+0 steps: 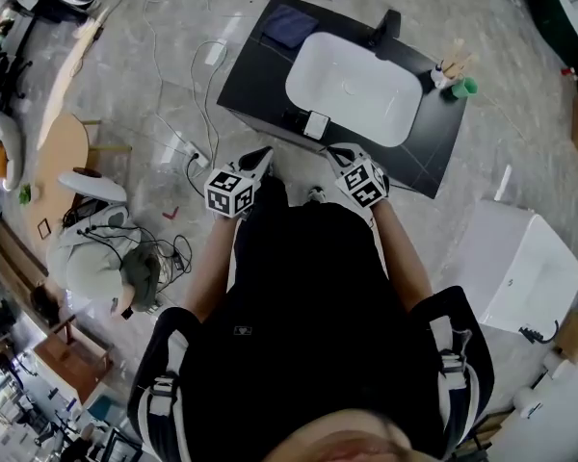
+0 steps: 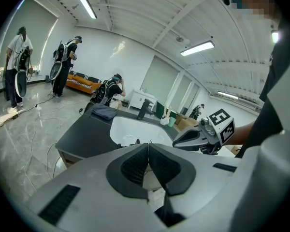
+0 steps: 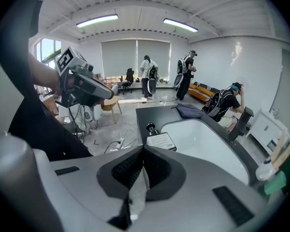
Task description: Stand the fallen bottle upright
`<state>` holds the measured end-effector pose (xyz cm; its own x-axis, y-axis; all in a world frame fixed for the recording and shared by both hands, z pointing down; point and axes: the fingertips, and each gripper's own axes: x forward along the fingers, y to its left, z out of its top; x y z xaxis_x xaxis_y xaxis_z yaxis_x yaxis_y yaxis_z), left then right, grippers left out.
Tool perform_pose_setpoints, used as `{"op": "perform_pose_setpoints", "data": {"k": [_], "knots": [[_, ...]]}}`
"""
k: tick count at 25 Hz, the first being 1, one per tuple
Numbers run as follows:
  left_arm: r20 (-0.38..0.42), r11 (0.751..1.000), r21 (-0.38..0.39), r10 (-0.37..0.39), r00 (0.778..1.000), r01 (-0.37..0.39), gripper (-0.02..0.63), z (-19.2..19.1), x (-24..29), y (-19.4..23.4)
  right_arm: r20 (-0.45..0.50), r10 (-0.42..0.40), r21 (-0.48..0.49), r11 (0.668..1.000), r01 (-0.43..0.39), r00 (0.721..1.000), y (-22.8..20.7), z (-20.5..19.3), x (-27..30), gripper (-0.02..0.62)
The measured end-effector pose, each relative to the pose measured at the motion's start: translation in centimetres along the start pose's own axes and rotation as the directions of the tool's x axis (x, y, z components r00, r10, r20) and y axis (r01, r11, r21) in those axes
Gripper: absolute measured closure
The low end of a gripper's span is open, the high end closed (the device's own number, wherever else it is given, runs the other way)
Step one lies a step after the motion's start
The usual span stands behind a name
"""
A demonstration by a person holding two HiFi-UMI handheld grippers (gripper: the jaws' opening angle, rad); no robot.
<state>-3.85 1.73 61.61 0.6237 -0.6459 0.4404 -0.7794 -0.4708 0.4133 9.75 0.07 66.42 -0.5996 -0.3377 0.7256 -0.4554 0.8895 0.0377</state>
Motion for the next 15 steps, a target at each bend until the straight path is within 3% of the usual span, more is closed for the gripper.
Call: {"op": "perform_pose_setpoints", "data": {"k": [15], "knots": [[-0.017,0.998,0.03,-0.053,0.998,0.053,0.591,3.7,-0.4,6.6,-0.022,-0.034,0.019,0.999,0.034,0.999,-0.2,4.9,4.8,0.535]]}}
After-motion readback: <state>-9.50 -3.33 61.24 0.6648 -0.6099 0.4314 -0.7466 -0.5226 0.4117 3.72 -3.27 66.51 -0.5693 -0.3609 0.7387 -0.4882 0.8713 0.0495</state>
